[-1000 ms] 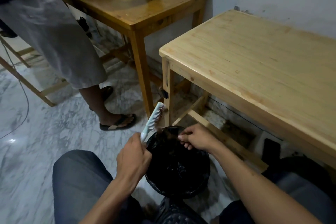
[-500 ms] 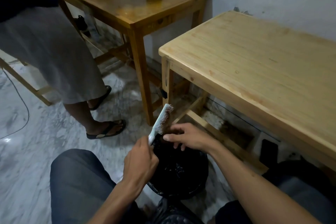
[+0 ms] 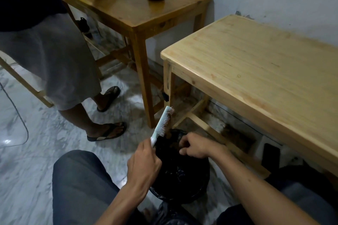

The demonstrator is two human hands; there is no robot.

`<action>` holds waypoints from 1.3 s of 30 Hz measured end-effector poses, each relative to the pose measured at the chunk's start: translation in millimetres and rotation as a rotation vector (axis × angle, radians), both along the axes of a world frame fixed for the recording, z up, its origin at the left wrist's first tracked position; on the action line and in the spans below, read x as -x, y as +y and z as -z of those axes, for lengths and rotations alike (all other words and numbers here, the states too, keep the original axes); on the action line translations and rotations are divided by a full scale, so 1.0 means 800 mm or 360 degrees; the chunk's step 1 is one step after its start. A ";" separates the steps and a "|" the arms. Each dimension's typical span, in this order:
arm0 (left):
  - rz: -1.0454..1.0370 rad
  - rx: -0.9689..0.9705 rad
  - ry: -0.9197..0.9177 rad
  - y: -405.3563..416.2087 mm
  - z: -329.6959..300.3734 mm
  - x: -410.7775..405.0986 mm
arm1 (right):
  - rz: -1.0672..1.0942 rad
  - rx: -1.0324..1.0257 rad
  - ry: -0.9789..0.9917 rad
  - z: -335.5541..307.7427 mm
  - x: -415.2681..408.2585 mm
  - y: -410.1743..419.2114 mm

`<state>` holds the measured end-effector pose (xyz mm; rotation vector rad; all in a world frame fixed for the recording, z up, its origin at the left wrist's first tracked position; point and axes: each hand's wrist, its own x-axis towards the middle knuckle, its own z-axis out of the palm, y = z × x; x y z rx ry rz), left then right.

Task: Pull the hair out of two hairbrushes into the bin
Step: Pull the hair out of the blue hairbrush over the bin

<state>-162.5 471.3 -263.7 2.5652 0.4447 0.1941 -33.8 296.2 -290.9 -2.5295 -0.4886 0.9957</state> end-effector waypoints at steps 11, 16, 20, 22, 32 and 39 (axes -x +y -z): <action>0.0069 -0.0026 0.0036 0.000 0.000 0.004 | 0.0342 -0.0690 0.0020 -0.007 0.017 0.014; 0.0001 -0.0092 0.0087 0.010 0.004 0.006 | 0.0206 -0.0461 0.0042 0.006 0.015 -0.007; -0.0035 -0.0056 0.0042 0.007 0.008 0.005 | 0.0213 -0.0294 0.0125 -0.010 0.006 -0.010; -0.0049 -0.0034 0.0012 0.009 0.005 0.002 | 0.0399 -0.0449 0.0188 -0.018 0.003 -0.007; 0.0096 -0.0105 0.0075 0.005 0.008 0.010 | 0.0843 -0.1099 0.0325 -0.033 -0.005 0.015; -0.0052 -0.0070 0.0013 0.020 0.003 0.002 | 0.0808 -0.0771 0.0096 -0.012 0.004 0.002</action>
